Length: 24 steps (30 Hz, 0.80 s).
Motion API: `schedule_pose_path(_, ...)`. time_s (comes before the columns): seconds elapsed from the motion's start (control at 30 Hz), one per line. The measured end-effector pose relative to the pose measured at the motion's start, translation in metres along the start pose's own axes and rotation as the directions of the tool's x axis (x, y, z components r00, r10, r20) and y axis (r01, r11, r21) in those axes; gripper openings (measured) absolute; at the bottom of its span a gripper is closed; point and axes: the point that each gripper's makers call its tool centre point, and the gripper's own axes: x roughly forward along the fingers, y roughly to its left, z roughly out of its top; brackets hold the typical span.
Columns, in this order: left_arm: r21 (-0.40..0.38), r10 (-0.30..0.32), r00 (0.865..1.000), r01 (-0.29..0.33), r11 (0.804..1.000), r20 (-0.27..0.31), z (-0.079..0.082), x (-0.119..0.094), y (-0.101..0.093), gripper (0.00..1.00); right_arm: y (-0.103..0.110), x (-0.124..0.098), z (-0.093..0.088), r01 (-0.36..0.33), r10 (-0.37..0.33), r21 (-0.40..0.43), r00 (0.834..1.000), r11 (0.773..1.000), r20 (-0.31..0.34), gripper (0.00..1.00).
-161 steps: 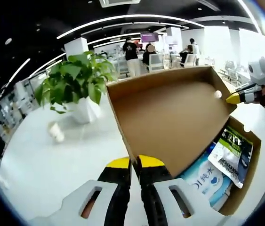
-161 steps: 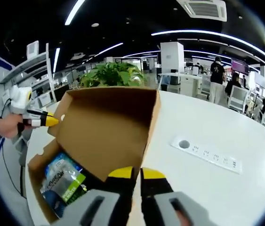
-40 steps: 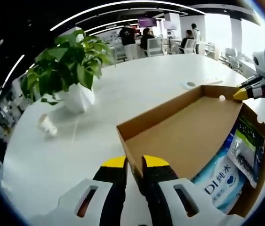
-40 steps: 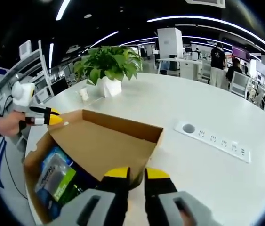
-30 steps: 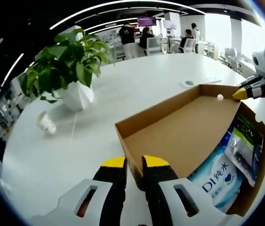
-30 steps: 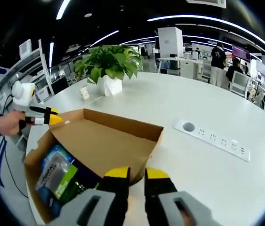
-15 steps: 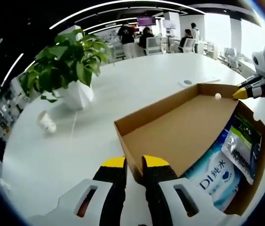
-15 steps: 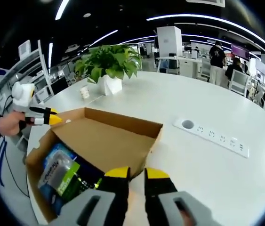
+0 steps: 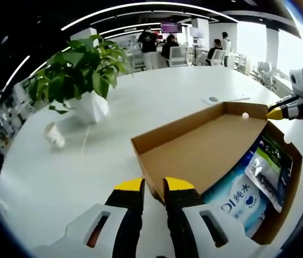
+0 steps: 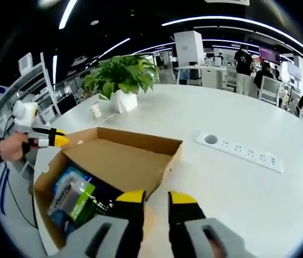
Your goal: Operate the shoe box by opening the lid, removing the specified soft item, and placing it in the target area until the item is outside and the box remains undamaged.
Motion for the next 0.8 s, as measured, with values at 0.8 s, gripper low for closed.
schedule_pose_path(0.8, -0.021, 0.015, 0.999, -0.014, 1.000, 0.048, 0.008, -0.038, -0.013, 0.20, 0.004, -0.035, 0.002, -0.006, 0.004, 0.021, 0.998, 1.000, 0.055, 0.27)
